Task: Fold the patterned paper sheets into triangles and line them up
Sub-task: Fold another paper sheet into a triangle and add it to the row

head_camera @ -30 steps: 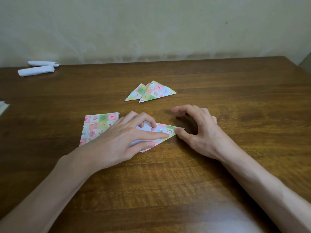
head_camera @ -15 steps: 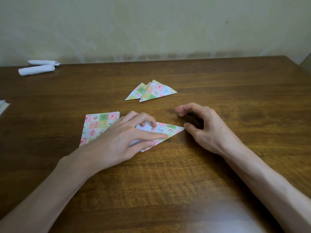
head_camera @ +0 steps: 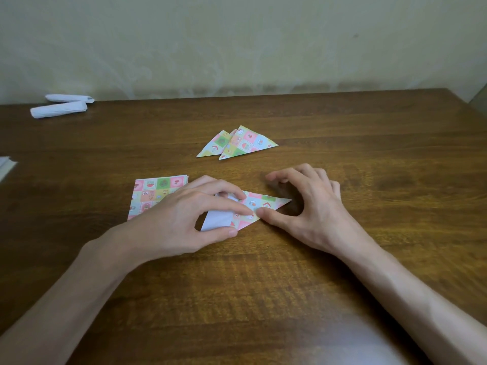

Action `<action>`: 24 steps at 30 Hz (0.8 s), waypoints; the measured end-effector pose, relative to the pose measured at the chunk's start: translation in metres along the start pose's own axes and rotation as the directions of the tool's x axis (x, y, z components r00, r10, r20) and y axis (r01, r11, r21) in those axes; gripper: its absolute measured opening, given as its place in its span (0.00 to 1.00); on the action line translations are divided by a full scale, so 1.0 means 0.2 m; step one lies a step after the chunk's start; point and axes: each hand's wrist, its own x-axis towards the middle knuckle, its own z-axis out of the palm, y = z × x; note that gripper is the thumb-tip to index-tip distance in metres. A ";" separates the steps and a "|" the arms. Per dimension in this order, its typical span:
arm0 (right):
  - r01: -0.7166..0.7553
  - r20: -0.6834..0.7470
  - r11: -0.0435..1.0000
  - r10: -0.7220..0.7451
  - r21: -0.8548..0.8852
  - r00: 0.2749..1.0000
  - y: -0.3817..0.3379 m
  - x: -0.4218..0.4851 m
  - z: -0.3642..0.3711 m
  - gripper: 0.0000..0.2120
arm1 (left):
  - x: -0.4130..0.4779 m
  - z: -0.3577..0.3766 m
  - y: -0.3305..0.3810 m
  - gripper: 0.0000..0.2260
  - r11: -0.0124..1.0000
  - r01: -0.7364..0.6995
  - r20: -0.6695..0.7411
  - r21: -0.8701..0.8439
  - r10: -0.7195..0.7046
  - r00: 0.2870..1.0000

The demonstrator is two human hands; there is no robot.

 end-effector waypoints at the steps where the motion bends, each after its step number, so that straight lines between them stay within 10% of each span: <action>1: 0.002 0.017 1.000 -0.002 0.007 1.000 0.00 0.00 -0.01 0.25 | 0.00 0.00 0.00 0.15 1.000 0.005 -0.008 -0.009 -0.005 1.000; 16: 0.006 -0.044 0.973 0.004 0.232 0.999 0.07 0.03 -0.07 0.12 | -0.03 -0.03 -0.02 0.32 0.979 0.089 -0.001 -0.185 -0.090 0.996; 24: 0.315 -0.013 0.948 -0.315 0.037 0.949 -0.03 -0.02 0.00 0.09 | -0.05 -0.01 -0.01 0.21 0.998 0.057 -0.171 0.012 -0.055 0.984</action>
